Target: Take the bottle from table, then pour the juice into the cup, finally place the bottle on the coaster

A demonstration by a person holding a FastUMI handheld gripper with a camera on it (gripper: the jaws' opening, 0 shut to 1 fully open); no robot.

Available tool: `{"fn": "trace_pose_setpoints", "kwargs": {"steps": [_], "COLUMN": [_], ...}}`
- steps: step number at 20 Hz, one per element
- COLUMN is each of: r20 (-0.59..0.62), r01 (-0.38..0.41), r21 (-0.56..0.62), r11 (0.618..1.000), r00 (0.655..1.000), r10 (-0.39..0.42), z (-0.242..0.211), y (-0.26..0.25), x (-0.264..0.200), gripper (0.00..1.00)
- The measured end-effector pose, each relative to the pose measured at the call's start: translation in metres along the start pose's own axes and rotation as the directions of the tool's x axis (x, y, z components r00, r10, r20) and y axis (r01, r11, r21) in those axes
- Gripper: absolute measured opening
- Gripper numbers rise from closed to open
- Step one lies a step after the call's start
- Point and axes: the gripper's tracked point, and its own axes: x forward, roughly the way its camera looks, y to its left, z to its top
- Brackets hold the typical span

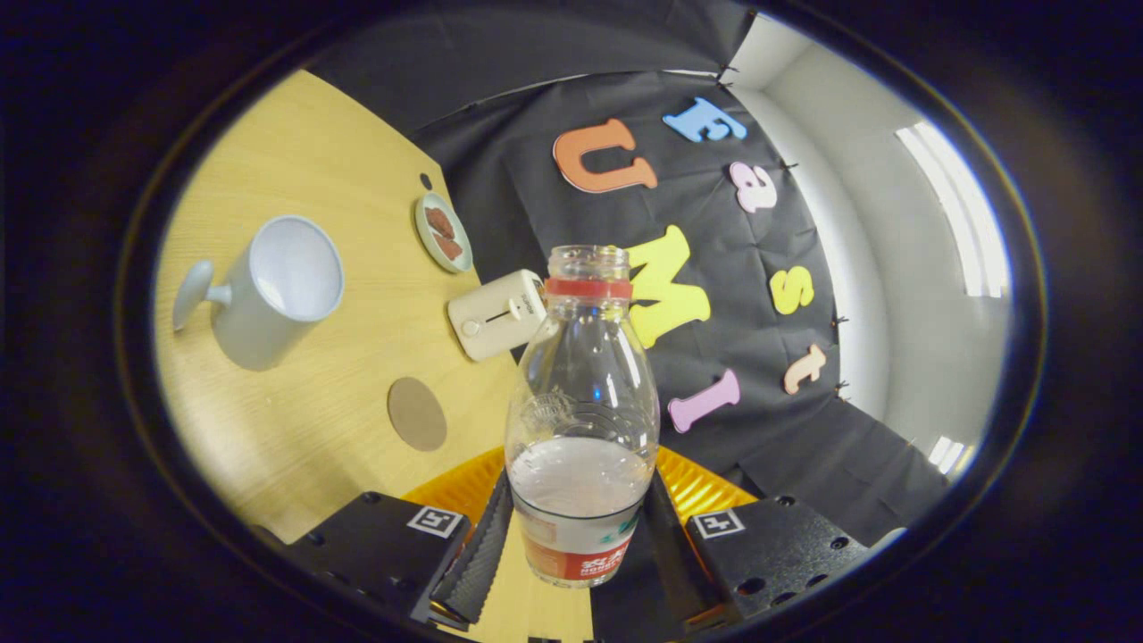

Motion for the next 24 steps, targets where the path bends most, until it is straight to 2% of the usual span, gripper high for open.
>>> {"fn": "trace_pose_setpoints", "kwargs": {"steps": [3, 6, 11, 16, 24], "r20": [0.036, 0.06, 0.026, 0.051, 0.053], "r01": [0.044, 0.051, 0.02, 0.072, 0.091], "r21": [-0.119, -0.223, -0.241, -0.363, -0.451], "r11": [0.992, 0.974, 0.97, 0.929, 0.888], "r00": [0.999, 0.997, 1.0, 0.997, 0.996], "r10": [-0.039, -0.038, -0.014, -0.058, -0.075], "z": [0.014, 0.021, 0.016, 0.024, 0.033], "y": [-0.005, 0.002, 0.008, 0.006, 0.006], "x": [0.001, 0.0, 0.002, -0.001, 0.006], "gripper": [0.78, 0.78, 0.78, 0.79, 0.78]}}
